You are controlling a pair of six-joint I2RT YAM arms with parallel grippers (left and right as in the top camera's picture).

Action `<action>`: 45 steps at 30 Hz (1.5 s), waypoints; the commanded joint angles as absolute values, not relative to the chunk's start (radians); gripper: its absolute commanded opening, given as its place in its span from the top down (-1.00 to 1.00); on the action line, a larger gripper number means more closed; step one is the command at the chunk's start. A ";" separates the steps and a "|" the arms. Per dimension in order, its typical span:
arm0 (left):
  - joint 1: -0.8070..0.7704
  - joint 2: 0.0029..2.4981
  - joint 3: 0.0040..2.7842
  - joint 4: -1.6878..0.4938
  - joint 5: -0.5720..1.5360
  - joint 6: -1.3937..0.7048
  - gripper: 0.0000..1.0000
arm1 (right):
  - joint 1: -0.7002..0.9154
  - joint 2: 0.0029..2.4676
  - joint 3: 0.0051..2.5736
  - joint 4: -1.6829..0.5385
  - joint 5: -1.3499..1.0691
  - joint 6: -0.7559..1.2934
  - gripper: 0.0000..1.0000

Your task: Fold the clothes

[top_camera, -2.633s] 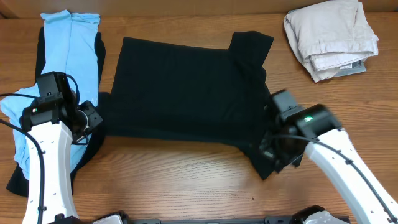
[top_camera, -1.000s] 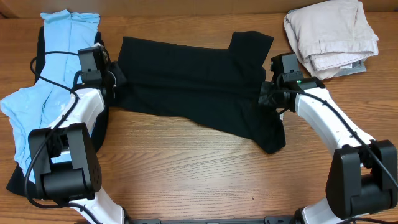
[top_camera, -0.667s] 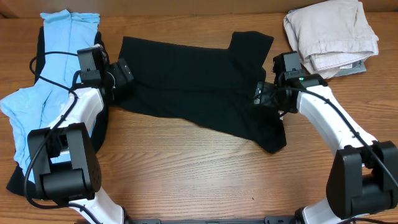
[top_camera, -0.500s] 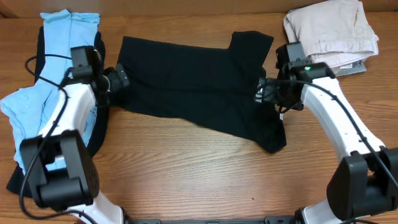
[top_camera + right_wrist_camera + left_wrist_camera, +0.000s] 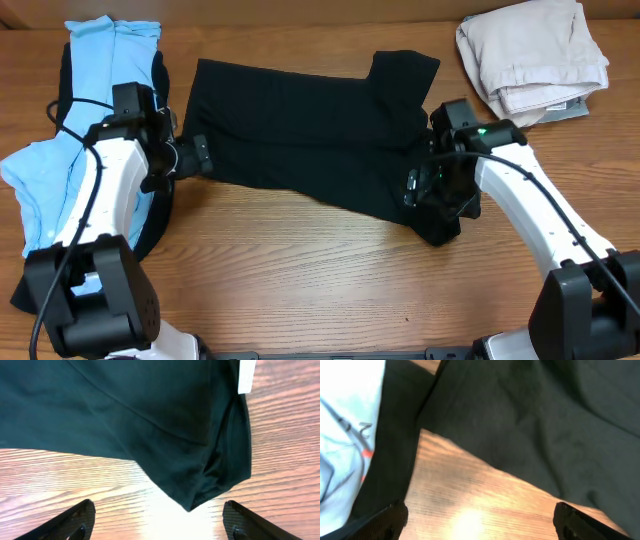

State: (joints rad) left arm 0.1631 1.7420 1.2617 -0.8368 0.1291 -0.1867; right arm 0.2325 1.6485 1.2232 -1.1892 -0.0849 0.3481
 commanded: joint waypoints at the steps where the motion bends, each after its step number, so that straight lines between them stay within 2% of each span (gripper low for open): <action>1: 0.157 1.779 1.227 -0.766 0.094 -0.139 -0.82 | 0.234 1.643 1.192 -1.155 -0.089 0.364 -0.61; 5: 0.157 1.834 1.212 -0.667 0.087 -0.088 -0.67 | 0.235 1.643 1.172 -1.133 -0.088 0.364 -0.58; 11: 0.157 1.925 1.212 -0.529 0.071 -0.052 -0.67 | 0.235 1.643 1.148 -1.130 -0.091 0.367 -0.58; 15: 0.157 1.958 1.212 -0.498 0.071 -0.048 -0.58 | 0.235 1.643 1.134 -1.125 -0.091 0.368 -0.57; 17: 0.157 1.969 1.212 -0.501 0.071 -0.048 -0.43 | 0.235 1.643 1.122 -1.121 -0.091 0.369 -0.56; 21: 0.157 1.975 1.212 -0.514 0.070 -0.048 0.26 | 0.235 1.643 1.091 -1.112 -0.091 0.387 -0.49; 23: 0.157 1.975 1.212 -0.515 0.070 -0.048 0.43 | 0.235 1.643 1.070 -1.100 -0.091 0.396 -0.39; 27: 0.157 1.975 1.212 -0.524 0.054 -0.048 0.66 | 0.234 1.643 1.044 -1.094 -0.091 0.397 -0.15; 29: 0.157 1.975 1.212 -0.532 0.023 -0.049 0.78 | 0.234 1.643 1.044 -1.102 -0.091 0.396 -0.09; 31: 0.159 1.974 1.213 -0.559 -0.030 -0.070 0.92 | 0.234 1.643 1.044 -1.108 -0.091 0.396 0.10; 33: 0.159 1.974 1.213 -0.580 -0.052 -0.075 0.91 | 0.234 1.643 1.044 -1.106 -0.092 0.397 0.35; 35: 0.160 1.974 1.213 -0.603 -0.072 -0.075 0.92 | 0.234 1.643 1.042 -1.094 -0.091 0.393 0.45; 45: 0.159 1.974 1.213 -0.705 -0.085 -0.102 0.92 | 0.234 1.644 0.974 -0.919 -0.027 0.385 0.50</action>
